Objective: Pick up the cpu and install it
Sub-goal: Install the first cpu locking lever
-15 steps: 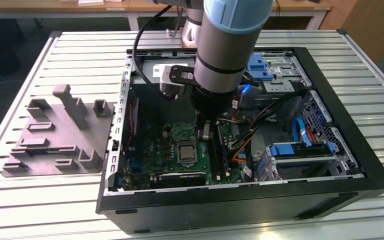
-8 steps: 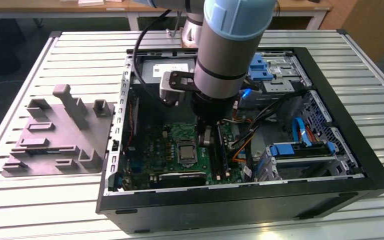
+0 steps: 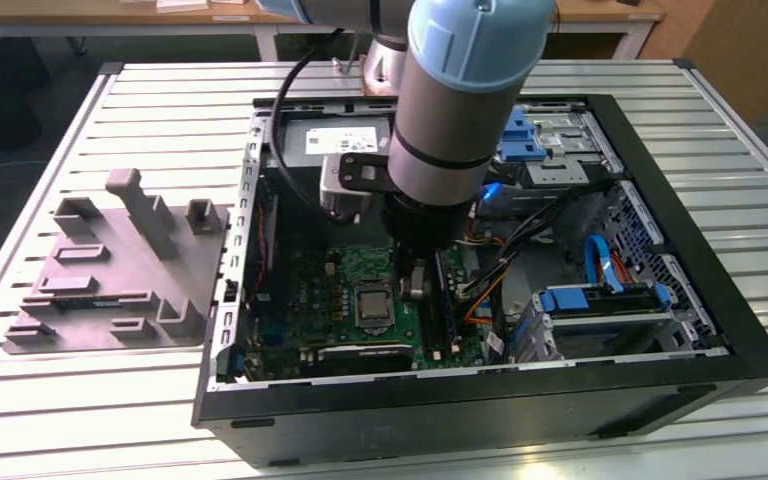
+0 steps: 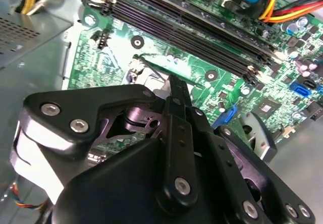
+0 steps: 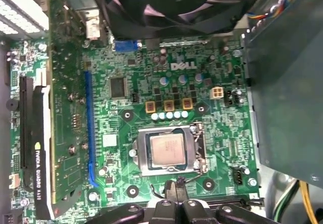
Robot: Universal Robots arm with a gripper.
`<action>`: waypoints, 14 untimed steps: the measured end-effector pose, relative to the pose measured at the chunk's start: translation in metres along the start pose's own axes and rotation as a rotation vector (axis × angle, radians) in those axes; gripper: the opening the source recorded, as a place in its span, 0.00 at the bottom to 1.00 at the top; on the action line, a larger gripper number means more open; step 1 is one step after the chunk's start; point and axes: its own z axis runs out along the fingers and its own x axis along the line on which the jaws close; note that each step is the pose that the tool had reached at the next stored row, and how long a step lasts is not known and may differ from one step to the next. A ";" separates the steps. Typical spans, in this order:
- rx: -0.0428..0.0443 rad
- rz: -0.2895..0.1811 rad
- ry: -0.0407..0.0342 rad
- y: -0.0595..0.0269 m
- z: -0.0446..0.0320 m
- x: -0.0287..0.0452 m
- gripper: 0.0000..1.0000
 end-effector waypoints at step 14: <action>0.0136 -0.038 0.0025 0.0015 0.0101 0.0119 0.11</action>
